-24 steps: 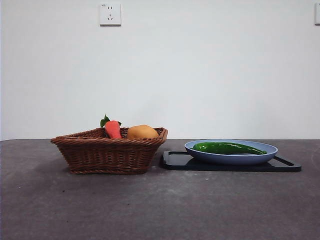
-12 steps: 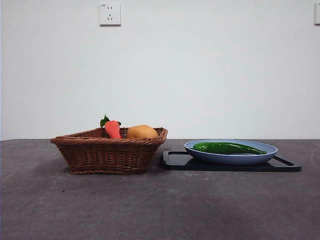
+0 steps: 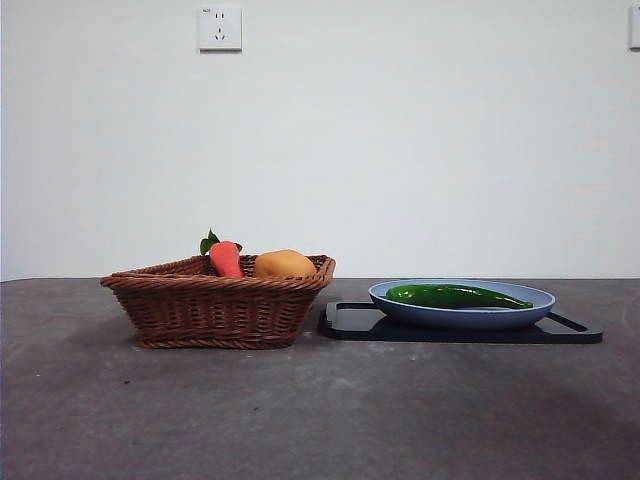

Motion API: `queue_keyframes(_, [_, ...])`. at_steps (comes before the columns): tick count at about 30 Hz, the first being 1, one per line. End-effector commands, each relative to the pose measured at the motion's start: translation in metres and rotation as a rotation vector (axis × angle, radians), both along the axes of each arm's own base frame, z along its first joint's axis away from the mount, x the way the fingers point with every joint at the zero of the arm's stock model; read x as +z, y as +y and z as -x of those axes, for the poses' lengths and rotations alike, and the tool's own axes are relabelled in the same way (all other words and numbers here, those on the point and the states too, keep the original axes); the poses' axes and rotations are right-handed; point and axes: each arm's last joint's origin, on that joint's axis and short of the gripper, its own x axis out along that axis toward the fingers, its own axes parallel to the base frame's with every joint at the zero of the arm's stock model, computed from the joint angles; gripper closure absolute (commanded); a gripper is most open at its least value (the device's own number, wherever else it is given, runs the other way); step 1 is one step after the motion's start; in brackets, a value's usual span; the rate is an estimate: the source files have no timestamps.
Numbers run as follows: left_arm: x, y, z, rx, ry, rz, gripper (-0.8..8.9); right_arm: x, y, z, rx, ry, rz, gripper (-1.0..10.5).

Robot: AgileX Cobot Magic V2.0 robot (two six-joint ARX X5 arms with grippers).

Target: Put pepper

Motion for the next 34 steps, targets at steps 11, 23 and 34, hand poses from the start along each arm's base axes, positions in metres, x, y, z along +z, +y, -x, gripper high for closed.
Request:
queue_keyframes(11, [-0.002,0.000,-0.001,0.005,-0.003,0.006,8.06,-0.045,0.000,0.000,-0.007,0.032,-0.038,9.4])
queue_keyframes(23, [-0.002,0.000,-0.001,0.005,-0.003,0.006,8.05,-0.058,0.000,0.002,-0.006,0.143,-0.037,9.4])
queue_keyframes(34, [-0.002,0.000,-0.001,0.005,-0.003,0.006,8.06,-0.058,0.000,0.002,-0.007,0.142,-0.034,9.4])
